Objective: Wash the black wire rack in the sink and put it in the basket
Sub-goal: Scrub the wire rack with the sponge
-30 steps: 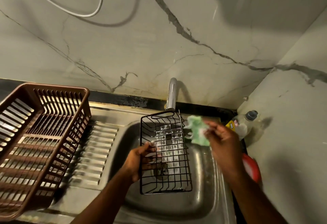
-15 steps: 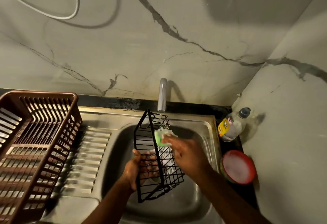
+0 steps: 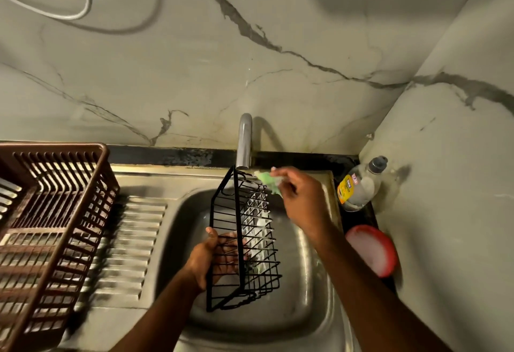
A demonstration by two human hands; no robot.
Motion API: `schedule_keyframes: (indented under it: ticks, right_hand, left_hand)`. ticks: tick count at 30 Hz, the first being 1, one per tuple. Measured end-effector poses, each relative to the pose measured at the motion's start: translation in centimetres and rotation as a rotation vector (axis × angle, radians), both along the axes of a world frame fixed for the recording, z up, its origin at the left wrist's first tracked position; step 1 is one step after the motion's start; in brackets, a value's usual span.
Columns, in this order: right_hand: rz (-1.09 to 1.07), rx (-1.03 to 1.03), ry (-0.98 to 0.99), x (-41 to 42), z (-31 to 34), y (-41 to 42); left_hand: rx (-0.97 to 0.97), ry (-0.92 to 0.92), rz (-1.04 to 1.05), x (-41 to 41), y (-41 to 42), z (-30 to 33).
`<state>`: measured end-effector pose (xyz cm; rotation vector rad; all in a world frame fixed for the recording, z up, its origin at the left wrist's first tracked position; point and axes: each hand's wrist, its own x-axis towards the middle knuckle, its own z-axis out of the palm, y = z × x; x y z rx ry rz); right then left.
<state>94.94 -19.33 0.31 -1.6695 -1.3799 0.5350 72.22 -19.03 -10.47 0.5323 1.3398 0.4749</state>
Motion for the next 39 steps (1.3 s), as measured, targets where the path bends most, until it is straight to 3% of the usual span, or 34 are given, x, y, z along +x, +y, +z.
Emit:
schedule_keyframes:
  ticks: [4, 7, 12, 15, 18, 21, 26, 30, 39]
  right_hand:
    - [0.162, -0.149, -0.158, -2.7, 0.0, 0.6]
    - [0.258, -0.061, -0.174, -3.6, 0.3, -3.1]
    - [0.305, -0.066, 0.120, -2.1, 0.5, -9.3]
    - [0.005, -0.073, 0.453, -0.5, -0.7, -10.7]
    - [-0.333, -0.208, 0.835, 1.2, -4.7, -9.1]
    - [-0.357, -0.412, 1.077, 0.3, -7.2, -6.6]
    - [-0.198, -0.661, 1.267, -2.6, -7.9, -4.8]
    - [-0.121, -0.665, 1.260, -2.8, -9.0, -4.6]
    - [-0.215, -0.473, 1.619, 0.5, -10.5, -5.5]
  left_hand:
    - [-0.007, -0.005, 0.055, 0.6, 0.4, 0.7]
    - [-0.027, -0.021, 0.158, 0.0, 1.0, 0.3]
    - [-0.057, -0.023, 0.124, -0.9, 0.6, -0.3]
    - [-0.029, -0.048, 0.071, -1.0, 0.0, 0.1]
    - [0.027, -0.051, 0.033, -1.0, -0.4, 0.8]
    - [0.080, -0.033, -0.031, -0.9, -0.7, 2.0]
    - [0.154, 0.037, -0.080, -0.6, 0.3, 4.2]
    - [0.198, 0.074, -0.110, -1.2, 1.3, 4.6]
    - [0.173, 0.086, -0.088, -1.1, 1.5, 4.6]
